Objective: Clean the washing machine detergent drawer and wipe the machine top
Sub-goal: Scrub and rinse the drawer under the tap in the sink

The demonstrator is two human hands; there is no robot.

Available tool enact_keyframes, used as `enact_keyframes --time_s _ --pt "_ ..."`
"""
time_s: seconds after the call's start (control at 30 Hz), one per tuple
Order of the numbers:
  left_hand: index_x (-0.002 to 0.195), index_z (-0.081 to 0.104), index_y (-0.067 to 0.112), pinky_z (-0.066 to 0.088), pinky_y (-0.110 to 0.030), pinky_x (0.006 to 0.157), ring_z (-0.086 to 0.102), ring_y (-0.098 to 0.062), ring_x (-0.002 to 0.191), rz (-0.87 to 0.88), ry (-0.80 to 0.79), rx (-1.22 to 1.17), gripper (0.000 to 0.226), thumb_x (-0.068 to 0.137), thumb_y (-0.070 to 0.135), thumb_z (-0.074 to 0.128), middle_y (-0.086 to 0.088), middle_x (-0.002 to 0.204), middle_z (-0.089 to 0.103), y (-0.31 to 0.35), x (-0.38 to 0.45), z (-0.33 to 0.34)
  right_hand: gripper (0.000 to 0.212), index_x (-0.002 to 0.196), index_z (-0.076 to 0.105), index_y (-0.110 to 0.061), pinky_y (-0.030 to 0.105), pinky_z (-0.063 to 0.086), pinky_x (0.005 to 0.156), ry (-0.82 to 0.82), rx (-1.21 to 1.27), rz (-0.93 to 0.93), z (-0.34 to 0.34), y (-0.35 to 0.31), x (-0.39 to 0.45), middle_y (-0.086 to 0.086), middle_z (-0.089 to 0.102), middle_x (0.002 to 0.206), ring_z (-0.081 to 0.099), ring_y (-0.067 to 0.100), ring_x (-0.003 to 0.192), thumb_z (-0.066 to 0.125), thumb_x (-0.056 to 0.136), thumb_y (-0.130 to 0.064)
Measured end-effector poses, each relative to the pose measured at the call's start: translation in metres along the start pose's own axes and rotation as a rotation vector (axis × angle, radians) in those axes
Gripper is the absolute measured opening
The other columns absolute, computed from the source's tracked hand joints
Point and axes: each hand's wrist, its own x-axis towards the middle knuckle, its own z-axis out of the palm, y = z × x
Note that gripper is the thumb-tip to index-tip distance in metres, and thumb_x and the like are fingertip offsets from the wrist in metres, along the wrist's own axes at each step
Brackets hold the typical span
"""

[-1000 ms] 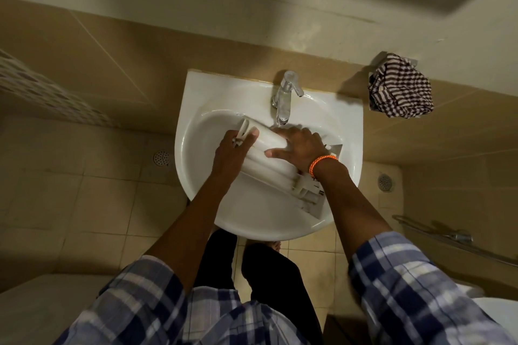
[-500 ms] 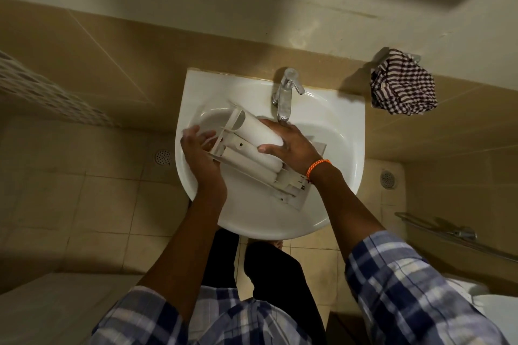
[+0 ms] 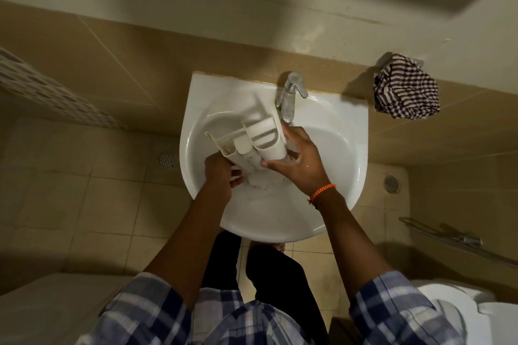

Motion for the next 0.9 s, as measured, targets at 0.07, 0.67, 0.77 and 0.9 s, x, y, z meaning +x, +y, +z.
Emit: enact_keyframes --time_s 0.07,0.67,0.77,0.9 --pt "0.097 0.068 0.014 0.064 -0.043 0.065 0.067 -0.030 0.077 0.025 -0.032 0.014 0.025 0.109 0.020 0.047 -0.020 0.105 0.072 0.003 -0.007 0.007 0.089 0.150 0.054 -0.027 0.042 0.056 0.107 0.074 -0.028 -0.034 0.000 0.003 -0.010 -0.009 0.055 0.137 0.054 0.012 0.133 0.099 0.073 -0.034" --pt "0.108 0.070 0.016 0.055 -0.027 0.058 0.069 -0.020 0.073 -0.080 -0.527 -0.013 0.035 0.081 0.038 0.074 -0.004 0.091 0.072 -0.010 -0.006 0.007 0.076 0.149 0.060 -0.025 0.050 0.044 0.121 0.125 -0.142 -0.004 -0.029 0.061 -0.047 -0.011 0.060 0.152 0.051 0.009 0.144 0.058 0.087 0.020" --pt "0.089 0.067 0.016 0.054 -0.027 0.063 0.064 -0.015 0.069 0.051 -0.544 0.040 0.033 0.069 0.040 0.079 0.002 0.076 0.070 -0.006 -0.007 -0.003 0.054 0.133 0.071 -0.016 0.049 0.046 0.117 0.339 -0.252 0.066 -0.032 0.061 -0.034 0.001 0.068 0.140 0.056 0.020 0.136 0.048 0.090 0.009" --pt "0.081 0.054 0.009 0.057 -0.017 0.072 0.063 -0.003 0.057 0.044 -0.447 0.054 0.032 0.113 0.010 0.049 0.006 0.058 0.064 -0.008 0.012 -0.025 0.036 0.138 0.067 -0.019 0.041 0.049 0.107 0.196 -0.286 0.215 -0.025 0.057 -0.002 0.008 0.069 0.135 0.061 0.030 0.124 0.058 0.105 -0.031"
